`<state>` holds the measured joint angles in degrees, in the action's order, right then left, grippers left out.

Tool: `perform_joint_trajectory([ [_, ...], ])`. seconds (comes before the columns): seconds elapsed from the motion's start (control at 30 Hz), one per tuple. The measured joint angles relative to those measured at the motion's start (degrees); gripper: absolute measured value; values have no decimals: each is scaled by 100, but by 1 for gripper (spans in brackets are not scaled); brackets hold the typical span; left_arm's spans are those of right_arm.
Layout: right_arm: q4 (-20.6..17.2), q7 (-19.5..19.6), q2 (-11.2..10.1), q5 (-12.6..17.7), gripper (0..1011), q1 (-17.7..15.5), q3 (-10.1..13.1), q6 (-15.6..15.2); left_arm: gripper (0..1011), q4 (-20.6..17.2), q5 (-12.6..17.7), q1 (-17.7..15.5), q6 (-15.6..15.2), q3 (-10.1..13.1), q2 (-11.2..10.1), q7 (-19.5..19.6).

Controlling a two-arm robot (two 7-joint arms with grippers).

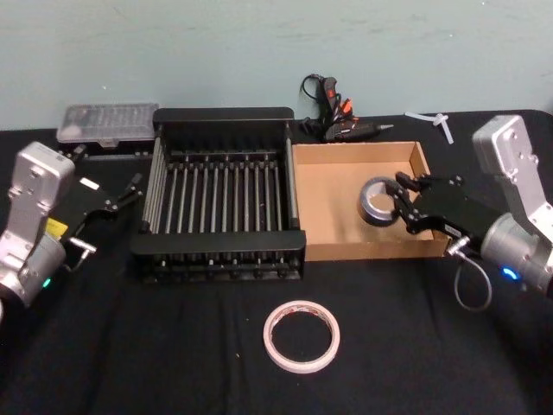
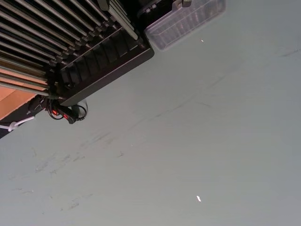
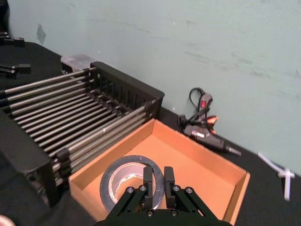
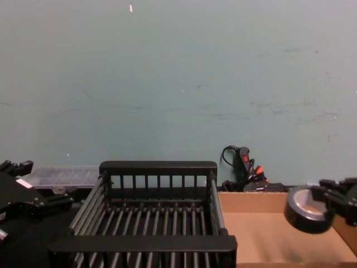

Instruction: Pick up the white tape and place it into the black box , Pick up the silver tape and place it into the brown box.

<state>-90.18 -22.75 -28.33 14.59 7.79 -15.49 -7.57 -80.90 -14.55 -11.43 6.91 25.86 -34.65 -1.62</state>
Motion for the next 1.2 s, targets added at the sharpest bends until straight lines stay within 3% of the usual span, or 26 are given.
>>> perform_joint_trajectory([
  [0.3, 873, -255, 194, -233, 146, 758, -326, 397, 1001, 0, 0, 0, 0, 0, 0, 0],
  [0.53, 1515, -198, 480, -374, 145, 1178, -473, 440, 1001, 0, 0, 0, 0, 0, 0, 0],
  [0.9, 2229, 37, 870, -569, 146, 1535, -562, 399, 1001, 0, 0, 0, 0, 0, 0, 0],
  [1.2, 2412, 115, 965, -666, 146, 1612, -567, 363, 1001, 0, 0, 0, 0, 0, 0, 0],
])
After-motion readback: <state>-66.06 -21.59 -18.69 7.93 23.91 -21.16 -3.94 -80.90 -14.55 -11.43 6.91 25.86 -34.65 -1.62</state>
